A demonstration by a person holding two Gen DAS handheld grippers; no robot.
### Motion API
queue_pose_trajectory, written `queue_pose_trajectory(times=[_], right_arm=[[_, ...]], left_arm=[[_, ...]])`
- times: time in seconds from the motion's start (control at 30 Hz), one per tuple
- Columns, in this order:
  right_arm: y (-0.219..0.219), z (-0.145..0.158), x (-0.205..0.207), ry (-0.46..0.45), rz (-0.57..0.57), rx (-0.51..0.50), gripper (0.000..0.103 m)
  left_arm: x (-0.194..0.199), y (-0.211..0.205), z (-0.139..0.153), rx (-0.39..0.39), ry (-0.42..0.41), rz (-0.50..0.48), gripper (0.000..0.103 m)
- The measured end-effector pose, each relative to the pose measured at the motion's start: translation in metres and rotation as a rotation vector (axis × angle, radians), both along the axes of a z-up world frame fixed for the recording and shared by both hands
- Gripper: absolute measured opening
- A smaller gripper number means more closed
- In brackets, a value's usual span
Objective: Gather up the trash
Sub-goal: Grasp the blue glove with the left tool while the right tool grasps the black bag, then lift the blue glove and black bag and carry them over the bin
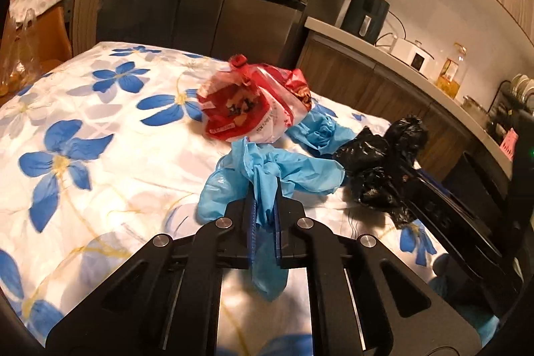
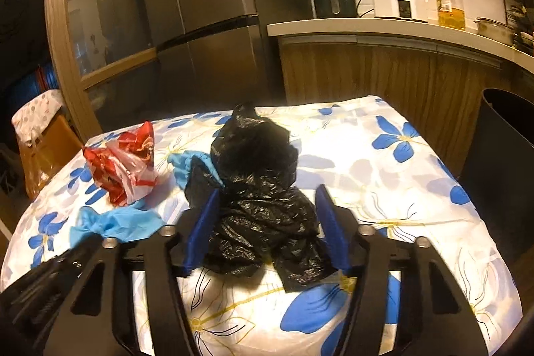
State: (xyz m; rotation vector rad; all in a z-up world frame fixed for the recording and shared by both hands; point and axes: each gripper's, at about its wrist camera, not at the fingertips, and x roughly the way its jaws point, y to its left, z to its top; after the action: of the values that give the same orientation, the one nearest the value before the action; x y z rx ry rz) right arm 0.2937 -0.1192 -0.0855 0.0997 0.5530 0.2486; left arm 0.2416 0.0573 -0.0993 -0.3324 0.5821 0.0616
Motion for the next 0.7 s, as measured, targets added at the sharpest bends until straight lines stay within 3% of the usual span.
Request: queue_pose_trajectory(times=[0.17, 0.27, 0.7], right_arm=[[0.007, -0.003, 0.0, 0.019, 0.048, -0.02, 0.018], [0.009, 0.0, -0.007, 0.008, 0.065, -0.026, 0.008], [-0.027, 0.033, -0.074, -0.072, 0.044, 0.05, 0.005]], left_arm=[[-0.016, 0.007, 0.008, -0.012, -0.014, 0.021, 0.007], [-0.024, 0.009, 0.012, 0.0, -0.021, 0.029, 0.007], [-0.054, 0.0, 0.036, 0.019, -0.079, 0.015, 0.006]])
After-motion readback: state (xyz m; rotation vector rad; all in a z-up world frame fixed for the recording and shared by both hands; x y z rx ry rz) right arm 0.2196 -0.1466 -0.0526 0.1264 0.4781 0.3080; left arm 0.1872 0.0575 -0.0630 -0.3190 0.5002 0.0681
